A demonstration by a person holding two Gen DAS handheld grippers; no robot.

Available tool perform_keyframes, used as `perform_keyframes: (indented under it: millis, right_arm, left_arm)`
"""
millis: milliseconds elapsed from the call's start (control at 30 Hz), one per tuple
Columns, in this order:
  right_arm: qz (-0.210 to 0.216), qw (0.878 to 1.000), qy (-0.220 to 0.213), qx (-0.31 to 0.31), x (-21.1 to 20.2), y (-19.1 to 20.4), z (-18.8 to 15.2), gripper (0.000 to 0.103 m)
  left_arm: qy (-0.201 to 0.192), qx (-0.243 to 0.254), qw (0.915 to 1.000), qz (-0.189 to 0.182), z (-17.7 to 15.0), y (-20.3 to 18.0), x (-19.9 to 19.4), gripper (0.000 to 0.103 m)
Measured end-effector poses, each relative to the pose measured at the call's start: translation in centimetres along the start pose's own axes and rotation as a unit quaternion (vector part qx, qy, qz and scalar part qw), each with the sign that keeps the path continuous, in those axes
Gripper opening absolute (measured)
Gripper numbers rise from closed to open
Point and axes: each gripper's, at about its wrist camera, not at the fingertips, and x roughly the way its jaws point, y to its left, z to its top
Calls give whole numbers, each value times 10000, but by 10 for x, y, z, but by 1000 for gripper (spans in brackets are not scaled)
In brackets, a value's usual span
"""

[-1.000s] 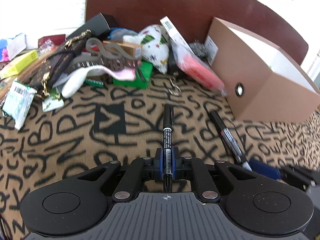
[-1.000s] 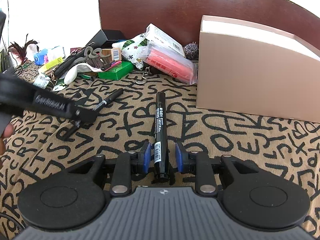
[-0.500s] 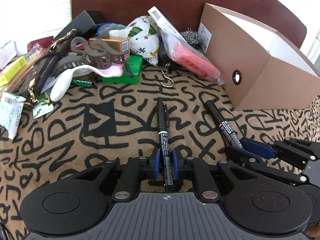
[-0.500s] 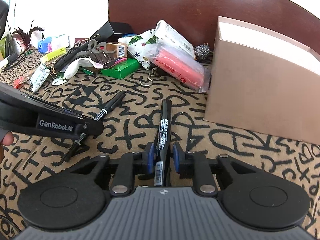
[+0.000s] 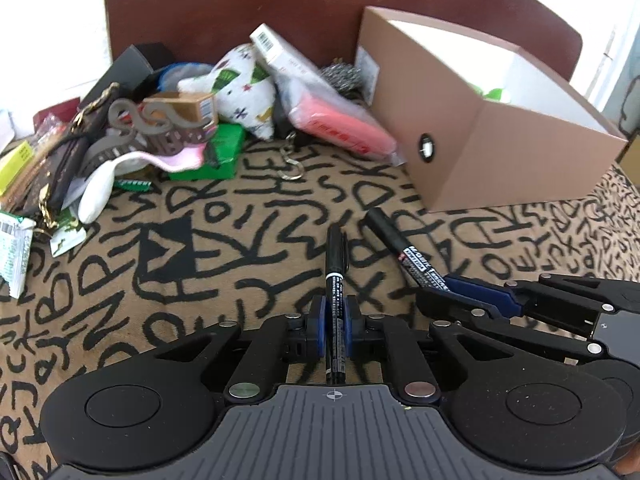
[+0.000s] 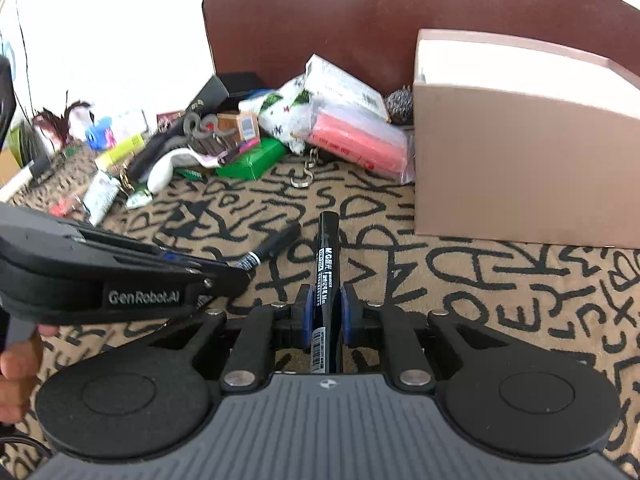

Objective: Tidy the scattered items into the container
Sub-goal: 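Lift both markers and carry them toward the cardboard box with both tools, then lower both markers into the box and open both tools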

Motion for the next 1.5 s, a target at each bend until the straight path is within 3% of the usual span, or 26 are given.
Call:
perform_keyframes:
  millis: [400,667,800,867,933,967,1200,1500]
  right_arm:
    - [-50,9981,-607,18,-44,-10,14,17]
    - [-74,9993,-351,104,-38,-17,-3,16]
    - [-99,9994,-319,127,-37,-19,-6,16]
    - [-120,9993,-318,146,-36,-20,-6,16]
    - [-118,9993,-331,142,-37,-19,-6,16]
    - [-118,9993,-330,134,-37,-19,-6,16]
    - [-129,9987,-470,147,-46,-22,-1,16]
    - [-229,9937,-1094,129,-74,-32,32,16]
  left_arm:
    - [-513,334,9981,-118,15,-31,-42,5]
    - [374,451,9983,77,-6,-30,1,8]
    - [416,492,9979,98,-10,-31,10,30]
    - [389,590,9974,132,-8,-34,13,31]
    - [334,703,9968,202,-8,-36,18,20]
    - [311,728,9966,233,-7,-37,19,5]
    - [-63,622,9979,174,8,-37,-5,4]
    - [-755,575,9952,-230,61,-53,-54,4]
